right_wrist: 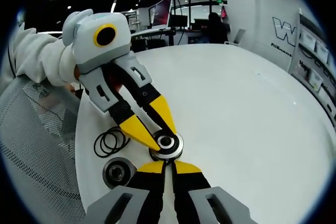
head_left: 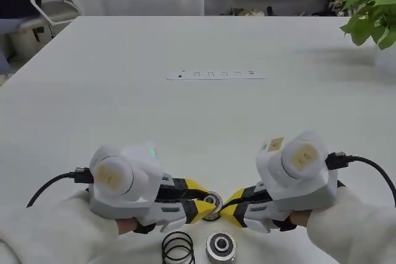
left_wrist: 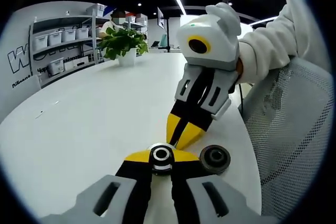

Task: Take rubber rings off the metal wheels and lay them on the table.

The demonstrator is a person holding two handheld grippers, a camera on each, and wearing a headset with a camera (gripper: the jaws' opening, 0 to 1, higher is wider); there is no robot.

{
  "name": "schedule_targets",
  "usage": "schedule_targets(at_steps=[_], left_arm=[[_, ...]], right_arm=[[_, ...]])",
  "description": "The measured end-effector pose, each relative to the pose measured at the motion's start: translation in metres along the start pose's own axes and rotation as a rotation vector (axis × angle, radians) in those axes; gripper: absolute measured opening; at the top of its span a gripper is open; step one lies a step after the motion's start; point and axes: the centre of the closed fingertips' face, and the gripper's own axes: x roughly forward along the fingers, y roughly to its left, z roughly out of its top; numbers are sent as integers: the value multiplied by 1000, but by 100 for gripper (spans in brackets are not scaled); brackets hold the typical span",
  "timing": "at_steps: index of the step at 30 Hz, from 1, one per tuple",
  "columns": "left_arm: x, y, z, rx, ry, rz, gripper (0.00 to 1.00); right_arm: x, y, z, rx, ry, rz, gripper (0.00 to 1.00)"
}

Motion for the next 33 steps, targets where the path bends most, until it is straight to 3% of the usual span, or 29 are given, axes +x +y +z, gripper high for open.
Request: schedule_targets(at_steps=[4, 11, 19, 33], left_arm=[[0, 0, 0, -1, 0, 2, 8], [-1, 0, 0, -1, 3, 1, 7], [-1, 0, 0, 7, 6, -1, 7], [-1, 0, 0, 9, 6, -6, 7]], right_arm=[[0, -3, 0, 12, -6, -3, 0], [0, -6, -1, 276, -10, 10, 0], [-3, -9, -2, 451, -35, 21, 0], [-6, -11, 1, 505, -55, 30, 0]])
